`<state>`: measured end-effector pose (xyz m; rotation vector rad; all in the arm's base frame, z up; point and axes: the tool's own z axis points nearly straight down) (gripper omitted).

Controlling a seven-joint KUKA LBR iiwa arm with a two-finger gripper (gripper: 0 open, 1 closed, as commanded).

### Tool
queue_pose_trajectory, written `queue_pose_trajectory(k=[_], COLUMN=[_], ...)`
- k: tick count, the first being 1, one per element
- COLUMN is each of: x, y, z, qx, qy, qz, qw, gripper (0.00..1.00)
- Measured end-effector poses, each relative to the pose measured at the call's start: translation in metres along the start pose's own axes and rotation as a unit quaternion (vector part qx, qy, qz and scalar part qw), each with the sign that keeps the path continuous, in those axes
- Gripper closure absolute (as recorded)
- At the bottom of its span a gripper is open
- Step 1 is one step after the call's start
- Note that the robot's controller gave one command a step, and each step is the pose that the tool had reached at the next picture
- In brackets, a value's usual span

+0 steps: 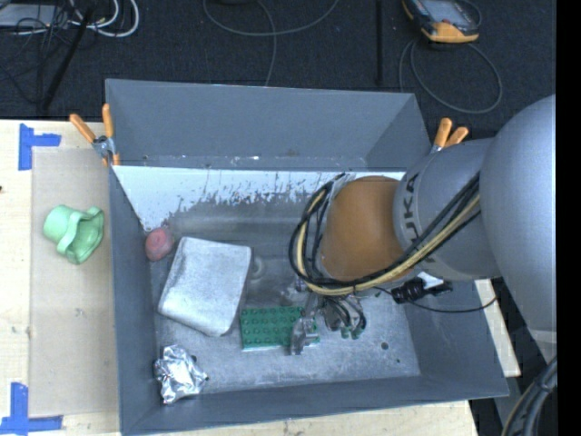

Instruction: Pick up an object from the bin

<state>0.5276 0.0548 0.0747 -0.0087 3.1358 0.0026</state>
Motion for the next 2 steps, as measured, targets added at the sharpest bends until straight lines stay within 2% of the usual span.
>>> queue_pose_trajectory(k=[1, 2], x=[0.008, 0.015], y=[-0.007, -0.024], z=[-0.106, -0.139], qx=[0.001, 0.001], qy=[0.0006, 0.0019], qz=[-0.103, -0.091], qw=[0.9947, 0.9958], gripper=[1.00, 1.00])
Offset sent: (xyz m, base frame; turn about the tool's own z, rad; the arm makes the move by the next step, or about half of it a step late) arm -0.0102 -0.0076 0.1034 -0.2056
